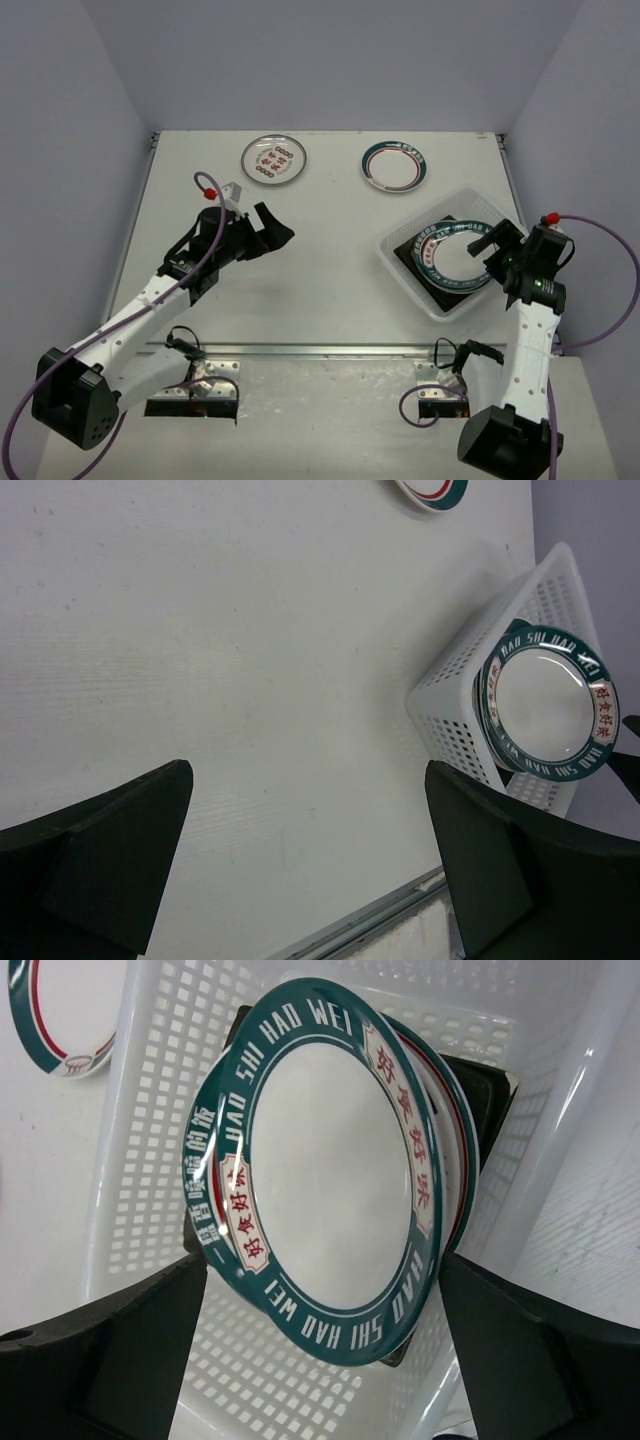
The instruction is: Place the plates into the plastic bin on the countertop
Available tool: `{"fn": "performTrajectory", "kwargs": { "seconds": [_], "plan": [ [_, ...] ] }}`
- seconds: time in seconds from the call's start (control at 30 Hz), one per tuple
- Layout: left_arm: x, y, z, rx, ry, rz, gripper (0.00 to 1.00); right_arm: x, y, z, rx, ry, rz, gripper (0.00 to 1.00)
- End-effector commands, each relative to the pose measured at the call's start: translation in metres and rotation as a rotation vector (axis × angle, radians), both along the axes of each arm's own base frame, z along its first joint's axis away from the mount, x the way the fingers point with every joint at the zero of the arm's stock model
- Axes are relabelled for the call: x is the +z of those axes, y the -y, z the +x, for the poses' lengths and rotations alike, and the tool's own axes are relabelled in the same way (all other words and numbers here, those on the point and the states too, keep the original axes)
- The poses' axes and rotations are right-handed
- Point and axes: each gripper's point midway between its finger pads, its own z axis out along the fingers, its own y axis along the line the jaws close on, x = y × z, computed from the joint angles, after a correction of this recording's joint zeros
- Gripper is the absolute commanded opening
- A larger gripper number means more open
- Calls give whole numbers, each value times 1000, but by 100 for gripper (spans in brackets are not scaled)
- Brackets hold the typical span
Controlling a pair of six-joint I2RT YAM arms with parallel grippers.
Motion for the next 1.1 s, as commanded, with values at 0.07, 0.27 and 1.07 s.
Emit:
{"fn": "performTrajectory", "kwargs": {
  "seconds": [0.07, 0.27, 1.07],
  "plan": [
    [23, 12, 24, 35, 39, -90, 100, 28, -3, 4, 80, 39, -52, 99],
    [16, 13, 45, 132, -16, -141, 100, 48, -26, 8, 200, 94, -33, 99],
    [-124, -104, 292, 702, -200, -245, 92, 202, -222, -91, 1287, 663, 432, 99]
  ]
}}
